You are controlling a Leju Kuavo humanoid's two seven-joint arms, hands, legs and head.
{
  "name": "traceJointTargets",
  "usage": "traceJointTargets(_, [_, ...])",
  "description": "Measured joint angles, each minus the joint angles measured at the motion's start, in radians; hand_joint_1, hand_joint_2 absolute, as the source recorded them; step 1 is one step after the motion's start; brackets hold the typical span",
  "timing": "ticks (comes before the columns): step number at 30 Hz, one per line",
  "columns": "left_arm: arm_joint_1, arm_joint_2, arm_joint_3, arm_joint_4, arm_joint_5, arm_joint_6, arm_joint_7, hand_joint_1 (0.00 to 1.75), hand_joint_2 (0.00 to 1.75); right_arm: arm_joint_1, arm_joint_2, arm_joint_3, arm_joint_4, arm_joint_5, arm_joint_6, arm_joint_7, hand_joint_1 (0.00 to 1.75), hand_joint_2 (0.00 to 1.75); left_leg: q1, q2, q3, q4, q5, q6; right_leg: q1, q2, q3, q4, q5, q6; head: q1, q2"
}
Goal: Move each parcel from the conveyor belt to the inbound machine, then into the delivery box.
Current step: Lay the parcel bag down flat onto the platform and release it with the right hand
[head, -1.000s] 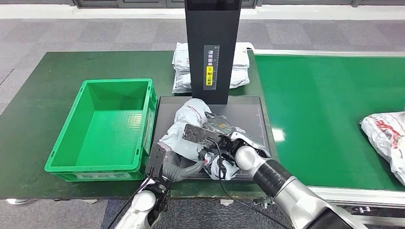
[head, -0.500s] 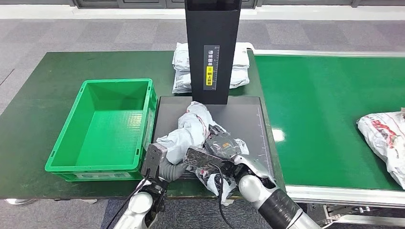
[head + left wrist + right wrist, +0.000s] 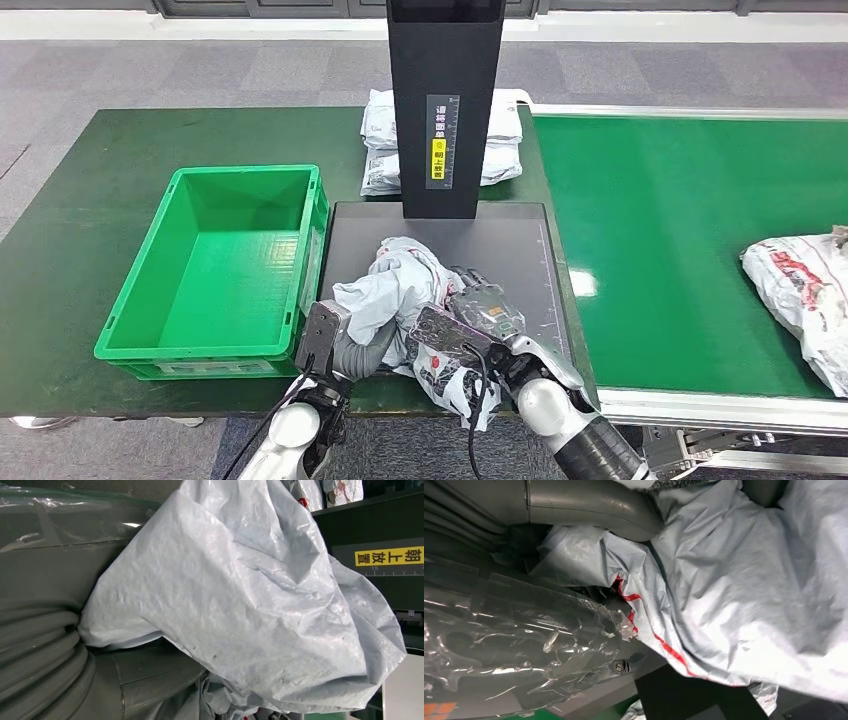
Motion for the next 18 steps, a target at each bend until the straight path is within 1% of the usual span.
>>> traceJointTargets(7, [0.015,0.001,0.0,-0.016,0.0,0.009,0.0,1.75,1.75,0.056,-0.001,-0.072,-0.06,0.012,-0.006,0.001,0.0,0.0,0.0,0.0,0.0,0.0,0.0,0.0,0.0,0.0,0.0,0.0,0.0,0.0,0.0,0.0])
traceJointTargets(12, [0.025,0.005,0.0,-0.029,0.0,0.014,0.001,1.75,1.75,0.083,-0.002,-0.096,-0.096,0.015,-0.018,-0.001,0.0,0.0,0.0,0.0,0.0,0.0,-0.001,0.0,0.0,0.0,0.0,0.0,0.0,0.0,0.0,0.0])
traceJointTargets(15, [0.041,0.006,0.004,-0.046,0.0,0.025,0.006,1.75,1.75,0.115,-0.003,-0.126,-0.14,-0.009,-0.066,-0.035,0.0,0.0,0.0,0.0,0.0,0.0,-0.001,0.0,0.0,0.0,0.0,0.0,0.0,0.0,0.0,0.0])
traceJointTargets(18, [0.068,0.007,0.018,-0.07,-0.001,0.041,0.009,1.75,1.75,0.161,-0.003,-0.202,-0.215,-0.108,-0.152,-0.111,0.0,0.0,0.0,0.0,0.0,0.0,-0.001,0.0,0.0,0.0,0.0,0.0,0.0,0.0,0.0,0.0])
